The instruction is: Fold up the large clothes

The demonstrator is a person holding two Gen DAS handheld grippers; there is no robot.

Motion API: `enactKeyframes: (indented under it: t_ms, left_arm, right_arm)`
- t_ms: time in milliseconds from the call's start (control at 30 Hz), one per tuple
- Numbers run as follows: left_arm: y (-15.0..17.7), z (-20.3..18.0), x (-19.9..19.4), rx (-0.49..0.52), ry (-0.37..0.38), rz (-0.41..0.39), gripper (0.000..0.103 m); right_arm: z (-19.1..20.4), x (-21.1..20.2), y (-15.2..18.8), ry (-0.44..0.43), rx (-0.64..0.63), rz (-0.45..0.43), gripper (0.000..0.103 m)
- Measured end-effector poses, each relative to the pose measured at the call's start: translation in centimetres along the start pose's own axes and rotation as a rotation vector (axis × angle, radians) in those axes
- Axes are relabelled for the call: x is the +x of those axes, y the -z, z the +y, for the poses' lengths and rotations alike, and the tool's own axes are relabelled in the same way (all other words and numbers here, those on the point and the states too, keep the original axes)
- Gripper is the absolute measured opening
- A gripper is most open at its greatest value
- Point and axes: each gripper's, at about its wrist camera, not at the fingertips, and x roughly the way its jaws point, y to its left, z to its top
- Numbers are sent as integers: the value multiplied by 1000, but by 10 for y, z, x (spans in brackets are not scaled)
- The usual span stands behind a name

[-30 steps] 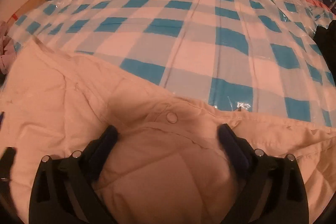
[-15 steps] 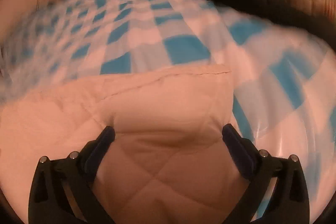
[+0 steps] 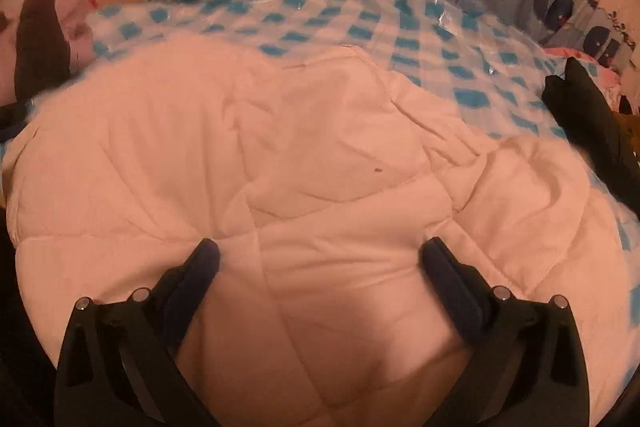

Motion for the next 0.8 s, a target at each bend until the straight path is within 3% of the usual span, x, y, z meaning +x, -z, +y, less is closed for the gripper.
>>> enactKeyframes:
  t_ms: [67,100,133,167,267,333,467,567,800]
  left_arm:
    - [3,23,-17,-107,59,5,88]
    - [5,37,-24,-172,88,18,88]
    - [9,48,-28,-218,108,32,88]
    - [13,52,-29,-237,113,40,88]
    - [26,55,-26,-252,124,70,88]
    - [34,54,-20,-282,171,105,88]
    - [46,48,-12,-308,208,144,88]
    - [52,42,-8,-304,231,177,88]
    - [67,33,10,-342,281,242,88]
  right_arm:
    - [-5,-25,-10,-78,98,4,97]
    - [3,-49,-10,-185,94,-75,97]
    - [23,-77,-10,-263,15,-144,97]
    - [41,-91,-4,-268,-65,-169,97]
    - [116,-106,25,-189,-378,-208,97]
    - [161,-97,54,-68,-577,-241,97]
    - [189,-69,83,131,-738,-314,97]
    - [183,-46,76,196,-723,-272,97]
    - [130,-54,26,-30,-334,-204,97]
